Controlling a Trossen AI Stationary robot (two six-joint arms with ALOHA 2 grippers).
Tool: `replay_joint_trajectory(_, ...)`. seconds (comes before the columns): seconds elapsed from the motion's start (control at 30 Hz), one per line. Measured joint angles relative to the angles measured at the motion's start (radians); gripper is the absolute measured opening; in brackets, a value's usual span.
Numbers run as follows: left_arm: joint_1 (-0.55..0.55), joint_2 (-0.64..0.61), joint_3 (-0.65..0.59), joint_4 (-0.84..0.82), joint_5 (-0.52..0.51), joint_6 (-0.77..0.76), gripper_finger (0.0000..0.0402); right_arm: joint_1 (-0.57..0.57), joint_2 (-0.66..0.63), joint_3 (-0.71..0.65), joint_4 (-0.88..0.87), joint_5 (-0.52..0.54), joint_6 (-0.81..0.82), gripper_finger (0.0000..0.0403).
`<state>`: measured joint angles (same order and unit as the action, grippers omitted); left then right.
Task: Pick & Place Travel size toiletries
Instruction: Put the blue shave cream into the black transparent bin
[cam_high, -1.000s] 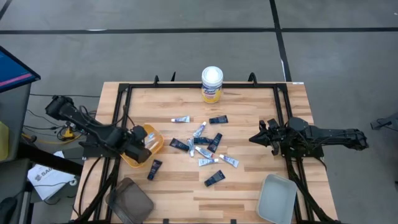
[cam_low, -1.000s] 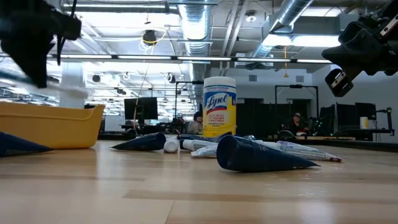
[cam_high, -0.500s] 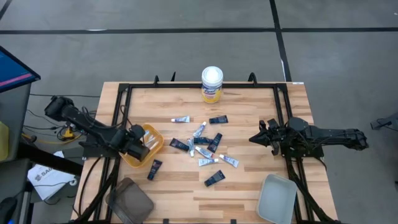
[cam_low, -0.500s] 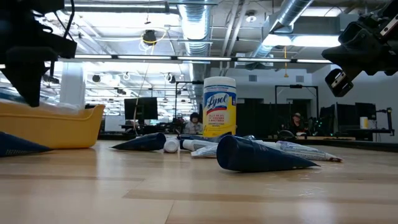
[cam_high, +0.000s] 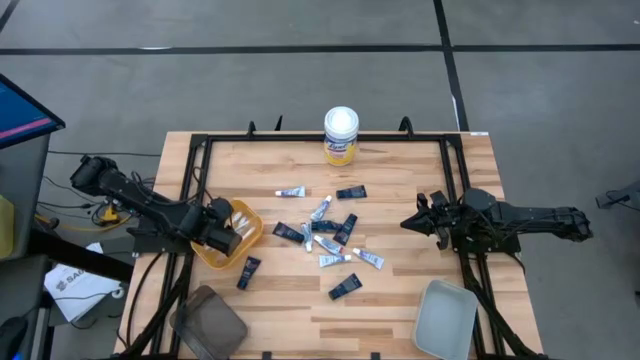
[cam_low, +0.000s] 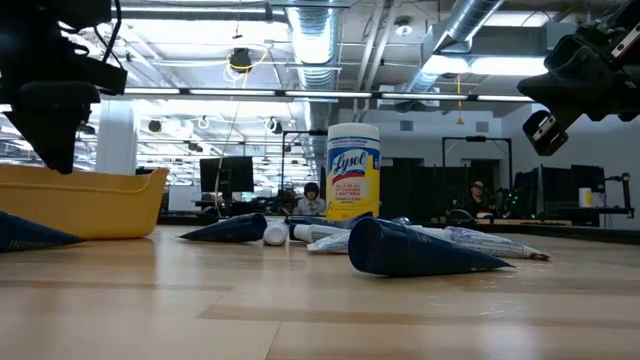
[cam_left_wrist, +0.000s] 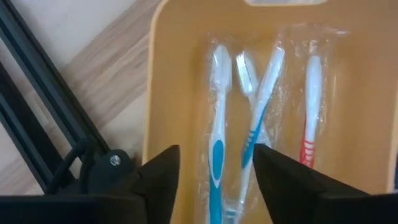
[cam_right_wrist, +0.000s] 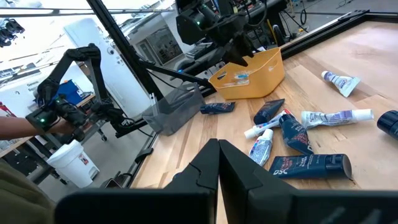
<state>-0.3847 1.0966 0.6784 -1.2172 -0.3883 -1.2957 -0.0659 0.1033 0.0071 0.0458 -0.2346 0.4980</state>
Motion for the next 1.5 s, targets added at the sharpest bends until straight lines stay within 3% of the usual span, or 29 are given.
replay_joint_trajectory(0.13, 0.000, 0.000, 0.058, 0.006, -0.012, 0.031, 0.0201, 0.000, 0.000, 0.000, 0.000, 0.000, 0.000, 0.0000)
replay_joint_trajectory(0.3, 0.000, 0.000, 0.193, 0.014, -0.066, 0.181, 0.0162, 0.000, 0.000, 0.000, 0.000, 0.000, 0.000, 0.0000)
replay_joint_trajectory(0.47, 0.000, -0.013, 0.337, 0.066, -0.076, 0.389, 0.0085, 0.000, 0.000, 0.000, 0.000, 0.000, 0.000, 0.0000)
replay_joint_trajectory(0.6, 0.000, -0.042, 0.386, 0.205, -0.078, 0.467, 0.0012, 0.000, 0.000, 0.000, 0.000, 0.000, 0.000, 0.0000)
replay_joint_trajectory(0.93, 0.058, 0.022, 0.387, 0.536, -0.081, 0.745, 0.0001, 0.000, 0.000, 0.000, 0.000, 0.000, 0.000, 0.0000)
replay_joint_trajectory(1.07, 0.141, 0.108, 0.387, 0.578, -0.065, 0.873, 0.0008, 0.000, 0.000, 0.000, 0.000, 0.000, 0.000, 0.0000)
replay_joint_trajectory(1.2, 0.232, 0.204, 0.386, 0.580, 0.051, 1.013, 0.0041, 0.000, 0.000, 0.000, 0.000, 0.000, 0.000, 0.0000)
replay_joint_trajectory(1.33, 0.307, 0.302, 0.386, 0.589, 0.211, 1.136, 0.0103, 0.000, 0.000, 0.000, 0.000, 0.000, 0.000, 0.0000)
replay_joint_trajectory(1.5, 0.357, 0.408, 0.386, 0.594, 0.332, 1.233, 0.0206, 0.000, 0.000, 0.000, 0.000, 0.000, 0.000, 0.0000)
